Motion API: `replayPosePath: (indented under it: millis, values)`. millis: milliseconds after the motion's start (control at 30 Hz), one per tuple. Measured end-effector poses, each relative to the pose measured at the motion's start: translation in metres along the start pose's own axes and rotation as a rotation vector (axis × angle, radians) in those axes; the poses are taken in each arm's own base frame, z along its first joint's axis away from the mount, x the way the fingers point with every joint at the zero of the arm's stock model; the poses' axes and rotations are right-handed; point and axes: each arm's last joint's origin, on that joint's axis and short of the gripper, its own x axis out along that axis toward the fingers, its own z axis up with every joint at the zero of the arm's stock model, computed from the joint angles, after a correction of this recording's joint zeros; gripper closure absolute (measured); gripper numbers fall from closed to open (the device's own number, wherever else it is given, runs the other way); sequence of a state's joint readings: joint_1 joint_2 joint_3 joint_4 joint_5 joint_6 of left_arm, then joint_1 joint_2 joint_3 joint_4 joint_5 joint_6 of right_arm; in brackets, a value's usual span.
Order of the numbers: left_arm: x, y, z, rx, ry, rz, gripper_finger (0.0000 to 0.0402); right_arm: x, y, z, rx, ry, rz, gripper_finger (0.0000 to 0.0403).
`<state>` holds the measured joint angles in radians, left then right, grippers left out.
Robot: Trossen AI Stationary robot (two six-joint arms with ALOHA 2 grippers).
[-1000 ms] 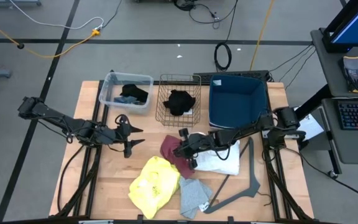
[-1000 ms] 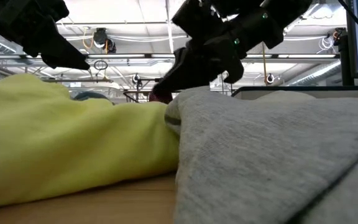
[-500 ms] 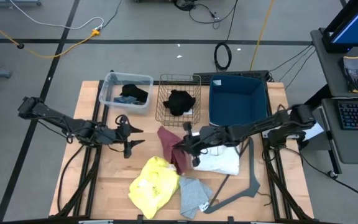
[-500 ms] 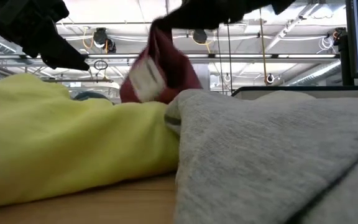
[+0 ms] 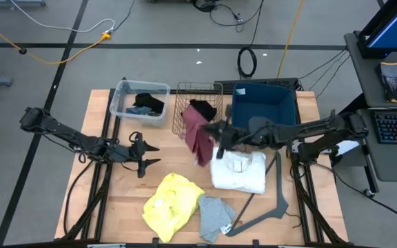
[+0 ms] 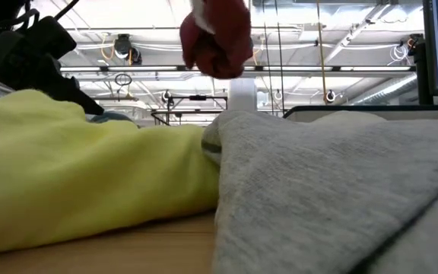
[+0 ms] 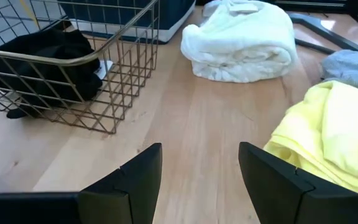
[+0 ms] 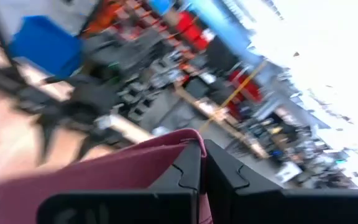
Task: Pick & Place Cloths
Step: Put the pink underwear into the black mesh basket
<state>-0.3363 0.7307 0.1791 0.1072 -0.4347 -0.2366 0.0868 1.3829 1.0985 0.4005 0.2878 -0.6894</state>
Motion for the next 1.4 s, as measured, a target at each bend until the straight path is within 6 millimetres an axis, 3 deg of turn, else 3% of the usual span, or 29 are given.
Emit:
replayPosePath:
  millis: [233, 533, 933, 1400]
  values:
    - [0.0, 0.0, 0.0, 0.028, 0.002, 0.0, 0.0188, 0.006, -0.036, -0.012, -0.011, -0.03, -0.17, 0.0403]
    - [0.0, 0.0, 0.001, 0.056, -0.007, -0.001, 0.0188, 0.026, -0.06, -0.056, 0.041, 0.014, -0.179, 0.0403]
    - [0.0, -0.001, 0.003, 0.081, -0.033, -0.023, 0.0188, 0.055, -0.061, -0.121, 0.024, 0.168, -0.193, 0.0403]
    - [0.0, -0.001, 0.003, 0.077, -0.031, -0.024, 0.0188, 0.069, -0.042, -0.167, 0.032, 0.335, -0.104, 0.04]
